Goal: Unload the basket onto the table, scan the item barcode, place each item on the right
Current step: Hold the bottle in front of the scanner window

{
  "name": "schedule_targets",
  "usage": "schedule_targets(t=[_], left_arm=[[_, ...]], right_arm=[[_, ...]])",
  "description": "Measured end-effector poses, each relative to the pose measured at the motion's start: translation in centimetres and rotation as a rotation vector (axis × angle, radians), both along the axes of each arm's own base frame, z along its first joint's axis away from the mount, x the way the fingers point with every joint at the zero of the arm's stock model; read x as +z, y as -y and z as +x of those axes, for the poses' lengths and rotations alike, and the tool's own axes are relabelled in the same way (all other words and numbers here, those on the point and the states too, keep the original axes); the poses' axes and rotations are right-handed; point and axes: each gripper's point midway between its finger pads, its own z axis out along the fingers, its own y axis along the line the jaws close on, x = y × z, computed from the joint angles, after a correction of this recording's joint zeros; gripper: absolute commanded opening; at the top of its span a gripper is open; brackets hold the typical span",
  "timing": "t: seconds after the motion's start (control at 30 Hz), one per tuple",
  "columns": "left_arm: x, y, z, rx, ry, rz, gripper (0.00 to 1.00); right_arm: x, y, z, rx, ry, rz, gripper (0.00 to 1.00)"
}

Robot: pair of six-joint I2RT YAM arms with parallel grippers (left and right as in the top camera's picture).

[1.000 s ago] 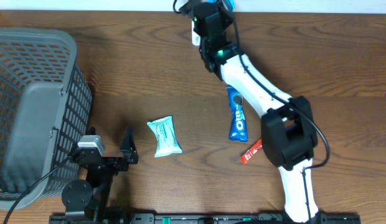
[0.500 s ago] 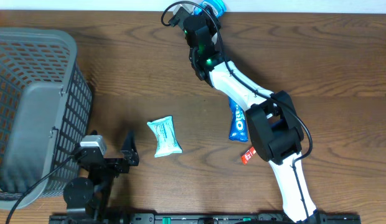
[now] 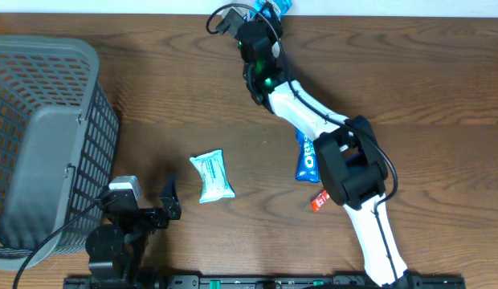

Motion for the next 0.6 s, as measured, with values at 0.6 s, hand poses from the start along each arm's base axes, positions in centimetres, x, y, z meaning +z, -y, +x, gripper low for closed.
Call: schedule_targets(t=[0.6], left_arm=[[-4.9,0.1,-2.2,0.0,-0.22,-0.005,1.0]], right_arm=[[-2.4,2.6,-0.2,-0.156,-0.022,-0.074,0.16]])
